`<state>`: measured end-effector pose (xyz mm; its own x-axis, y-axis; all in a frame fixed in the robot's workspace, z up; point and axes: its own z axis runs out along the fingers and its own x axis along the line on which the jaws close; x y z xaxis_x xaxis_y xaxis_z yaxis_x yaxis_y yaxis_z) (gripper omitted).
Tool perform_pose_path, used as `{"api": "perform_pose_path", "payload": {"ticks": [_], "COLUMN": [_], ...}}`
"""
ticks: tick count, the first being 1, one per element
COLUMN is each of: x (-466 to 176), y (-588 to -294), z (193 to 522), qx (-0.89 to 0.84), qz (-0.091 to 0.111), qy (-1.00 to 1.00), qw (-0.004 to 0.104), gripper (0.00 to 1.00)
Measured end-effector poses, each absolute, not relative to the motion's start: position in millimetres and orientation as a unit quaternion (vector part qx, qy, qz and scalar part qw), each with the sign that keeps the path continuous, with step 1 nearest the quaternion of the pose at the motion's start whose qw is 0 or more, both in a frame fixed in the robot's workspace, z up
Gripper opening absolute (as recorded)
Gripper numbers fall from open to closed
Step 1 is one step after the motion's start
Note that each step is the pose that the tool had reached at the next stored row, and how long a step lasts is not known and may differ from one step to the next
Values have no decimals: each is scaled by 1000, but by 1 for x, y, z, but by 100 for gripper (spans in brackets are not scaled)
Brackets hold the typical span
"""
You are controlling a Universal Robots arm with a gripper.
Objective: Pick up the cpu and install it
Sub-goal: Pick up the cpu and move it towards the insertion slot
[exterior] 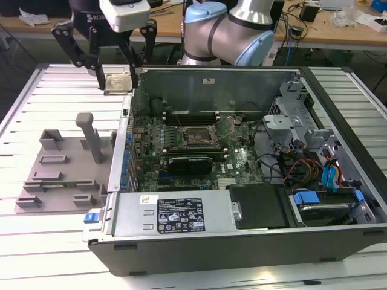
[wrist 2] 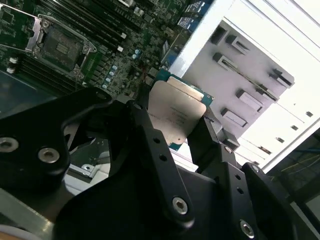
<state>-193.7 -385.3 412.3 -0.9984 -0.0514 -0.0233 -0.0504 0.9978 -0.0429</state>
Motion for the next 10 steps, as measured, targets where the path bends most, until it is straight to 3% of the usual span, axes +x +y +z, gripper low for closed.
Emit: {"api": "perform_pose_path", "payload": {"ticks": [10], "x": [-167], "y": [-385], "z": [409], "qx": [-25], "qz": [-22], "qy": [999], "qw": [12], "gripper": [55]}}
